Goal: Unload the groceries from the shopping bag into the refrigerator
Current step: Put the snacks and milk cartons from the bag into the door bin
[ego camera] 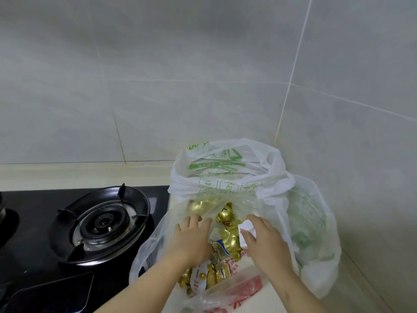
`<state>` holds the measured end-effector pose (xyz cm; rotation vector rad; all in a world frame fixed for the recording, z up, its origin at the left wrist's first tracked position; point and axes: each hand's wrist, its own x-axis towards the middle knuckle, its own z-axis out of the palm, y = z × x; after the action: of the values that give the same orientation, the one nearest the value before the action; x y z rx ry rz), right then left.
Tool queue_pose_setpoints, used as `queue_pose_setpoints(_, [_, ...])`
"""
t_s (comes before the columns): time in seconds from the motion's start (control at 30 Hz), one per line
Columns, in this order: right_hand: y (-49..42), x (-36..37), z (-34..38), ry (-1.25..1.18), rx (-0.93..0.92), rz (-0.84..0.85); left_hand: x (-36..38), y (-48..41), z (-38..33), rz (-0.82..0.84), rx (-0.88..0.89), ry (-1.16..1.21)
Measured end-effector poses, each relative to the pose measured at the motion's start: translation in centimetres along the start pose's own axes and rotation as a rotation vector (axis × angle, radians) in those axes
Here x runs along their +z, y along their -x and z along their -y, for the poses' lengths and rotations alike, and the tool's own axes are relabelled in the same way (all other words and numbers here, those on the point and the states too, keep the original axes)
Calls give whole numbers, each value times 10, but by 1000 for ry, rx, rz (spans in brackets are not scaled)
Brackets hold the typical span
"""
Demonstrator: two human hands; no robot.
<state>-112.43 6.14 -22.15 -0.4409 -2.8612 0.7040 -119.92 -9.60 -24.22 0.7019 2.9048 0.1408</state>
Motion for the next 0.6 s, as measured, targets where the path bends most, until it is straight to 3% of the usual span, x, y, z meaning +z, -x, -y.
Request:
queue_pose_setpoints(0.1, [0,-3,-7,-17,41,-8,2,-3,-14,-180,29,119])
queue_pose_setpoints(0.17, [-2,-6,-13,-43,80,-13,4,-7,-27,-205,29,152])
queue_pose_setpoints(0.47, [3,-9,-26,-97,142,-17,13,-28,-53,106,-152,112])
queue_pose_setpoints(0.6, [4,-9,-27,-99,136,-18,13,-32,-55,111,-198,129])
